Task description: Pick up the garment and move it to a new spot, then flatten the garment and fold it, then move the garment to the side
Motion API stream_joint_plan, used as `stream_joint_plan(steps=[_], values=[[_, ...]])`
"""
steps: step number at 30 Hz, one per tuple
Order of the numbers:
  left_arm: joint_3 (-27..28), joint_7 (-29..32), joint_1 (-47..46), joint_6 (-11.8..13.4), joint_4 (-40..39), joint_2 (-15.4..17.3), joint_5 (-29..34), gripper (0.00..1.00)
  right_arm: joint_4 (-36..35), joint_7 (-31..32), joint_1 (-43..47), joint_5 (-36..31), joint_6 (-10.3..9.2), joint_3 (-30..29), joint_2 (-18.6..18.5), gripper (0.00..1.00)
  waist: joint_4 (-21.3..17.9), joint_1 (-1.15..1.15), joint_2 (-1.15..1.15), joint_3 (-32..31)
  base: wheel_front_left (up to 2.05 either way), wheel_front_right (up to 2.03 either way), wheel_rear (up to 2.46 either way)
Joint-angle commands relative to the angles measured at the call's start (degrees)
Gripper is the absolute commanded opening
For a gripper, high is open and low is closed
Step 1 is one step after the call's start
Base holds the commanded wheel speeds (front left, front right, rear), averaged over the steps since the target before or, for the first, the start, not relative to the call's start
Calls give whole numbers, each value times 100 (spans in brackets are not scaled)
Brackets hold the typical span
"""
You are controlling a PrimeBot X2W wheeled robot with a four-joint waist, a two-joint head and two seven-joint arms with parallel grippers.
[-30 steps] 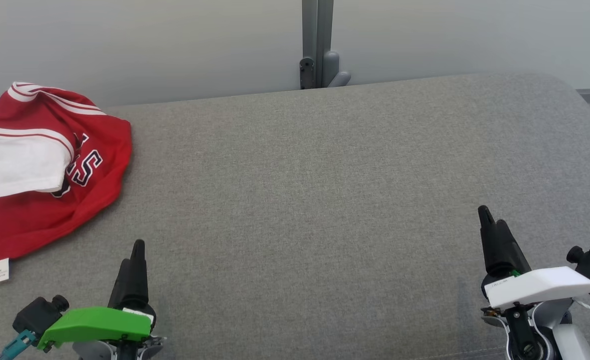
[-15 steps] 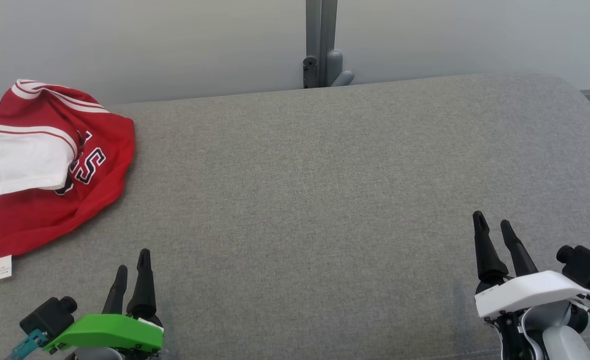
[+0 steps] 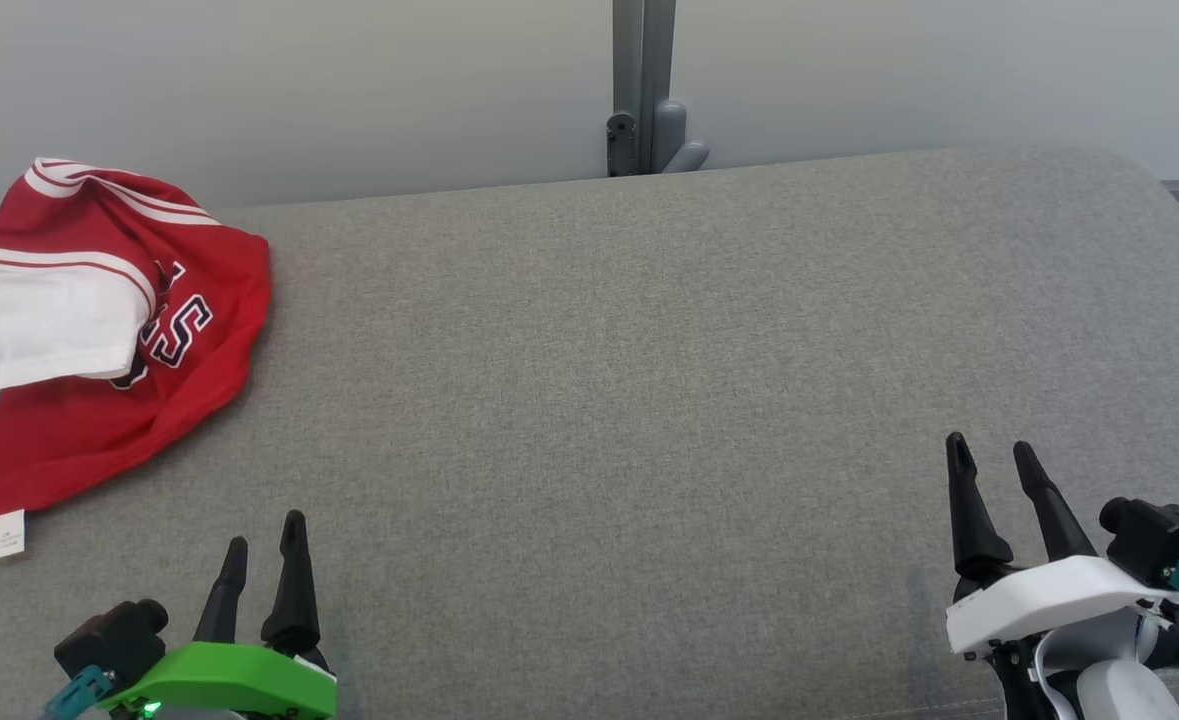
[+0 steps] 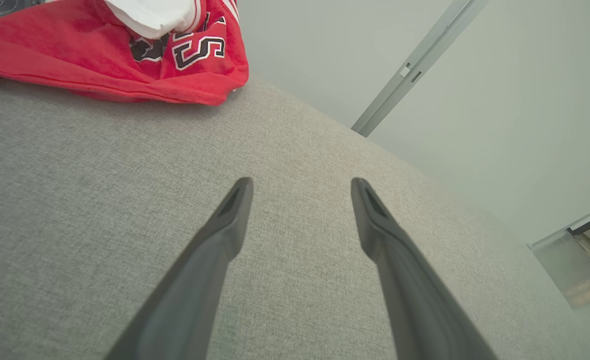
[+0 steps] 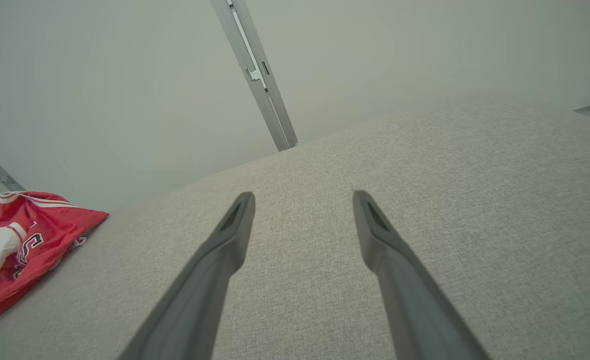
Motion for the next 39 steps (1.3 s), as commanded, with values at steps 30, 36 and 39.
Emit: stream_joint_plan(steps=[30,36,39], values=[[-119,-466,142,-42,-209,107,1748,100,-161,-476,132,-1993,2,-118,-15,100,50,0,34,-44,0,0,0],[-130,-545,162,-42,-259,123,2035,100,-152,-552,158,-2085,1,-298,-6,100,59,0,36,-38,0,0,0],[-134,-574,174,-43,-262,131,2144,100,-129,-584,191,-2176,1,-381,-6,100,62,0,38,-41,0,0,0]])
